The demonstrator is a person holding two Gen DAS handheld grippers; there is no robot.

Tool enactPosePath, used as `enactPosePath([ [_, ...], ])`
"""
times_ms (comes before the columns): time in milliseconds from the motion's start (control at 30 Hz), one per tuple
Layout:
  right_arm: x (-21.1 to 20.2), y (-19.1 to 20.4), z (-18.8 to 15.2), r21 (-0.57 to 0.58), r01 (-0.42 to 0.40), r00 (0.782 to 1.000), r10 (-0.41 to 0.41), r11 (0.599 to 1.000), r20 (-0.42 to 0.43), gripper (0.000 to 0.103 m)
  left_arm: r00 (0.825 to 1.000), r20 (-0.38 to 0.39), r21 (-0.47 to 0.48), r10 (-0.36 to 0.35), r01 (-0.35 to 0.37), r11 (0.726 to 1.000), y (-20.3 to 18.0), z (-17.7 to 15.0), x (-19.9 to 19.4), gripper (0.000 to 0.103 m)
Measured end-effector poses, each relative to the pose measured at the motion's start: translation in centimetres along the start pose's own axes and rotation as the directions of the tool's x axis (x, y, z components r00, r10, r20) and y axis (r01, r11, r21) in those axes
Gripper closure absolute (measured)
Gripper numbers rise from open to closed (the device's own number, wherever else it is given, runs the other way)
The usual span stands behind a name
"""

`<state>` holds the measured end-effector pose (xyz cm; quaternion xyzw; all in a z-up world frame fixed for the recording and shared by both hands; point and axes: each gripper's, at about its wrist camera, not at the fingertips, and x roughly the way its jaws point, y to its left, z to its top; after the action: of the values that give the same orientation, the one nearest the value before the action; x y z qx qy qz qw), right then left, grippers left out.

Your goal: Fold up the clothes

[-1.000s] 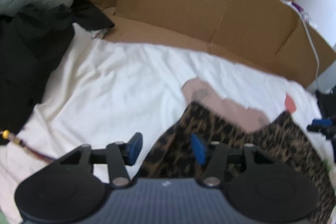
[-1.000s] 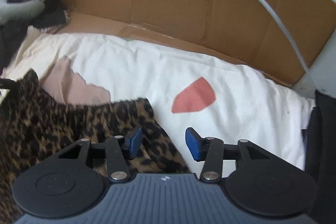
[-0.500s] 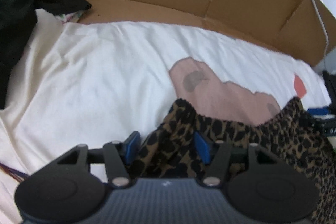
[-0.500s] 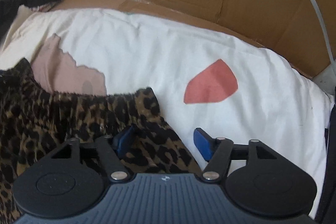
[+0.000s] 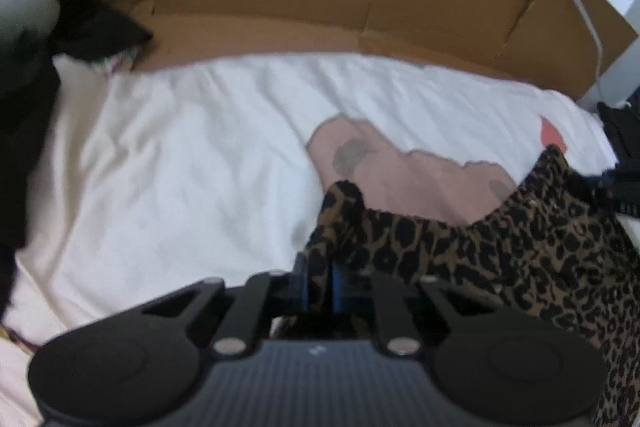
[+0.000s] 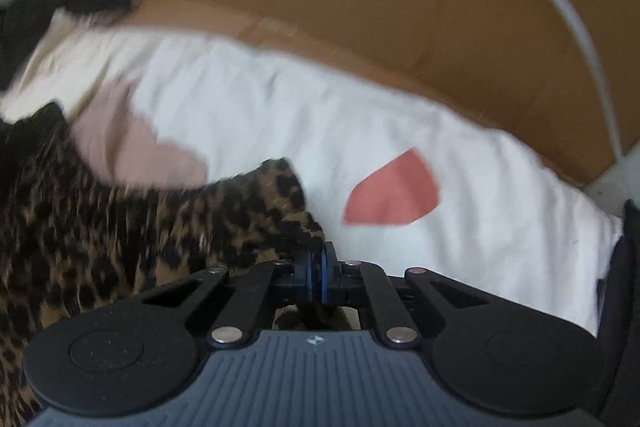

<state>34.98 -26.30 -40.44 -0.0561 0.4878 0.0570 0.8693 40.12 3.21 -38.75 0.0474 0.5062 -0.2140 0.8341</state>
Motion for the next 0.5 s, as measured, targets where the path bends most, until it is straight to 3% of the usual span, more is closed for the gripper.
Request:
enactPosePath([
  [167,-2.1,0.2,1.6,-0.017,0.067,0.993,-0.065,0.998,0.096,0.101,0.995,0.094,0.004,0.018,-0.019,1.0,0.0,1.3,-1.7,0.094],
  [333,-2.0,-0.3,3.8,-0.015,0.15,0.98,-0.146,0.989,0.138,0.102,0.982,0.183,-0.036,0.054,-0.048,0.998,0.5,3.7,-2.4,0.095],
  [500,-0.6,-1.4,5.4,0.011,0.18,0.977,-0.18,0.984,0.114,0.101,0.982,0.175,0.003,0.068,-0.069,0.998,-0.2,5.7,-0.8,0.094],
])
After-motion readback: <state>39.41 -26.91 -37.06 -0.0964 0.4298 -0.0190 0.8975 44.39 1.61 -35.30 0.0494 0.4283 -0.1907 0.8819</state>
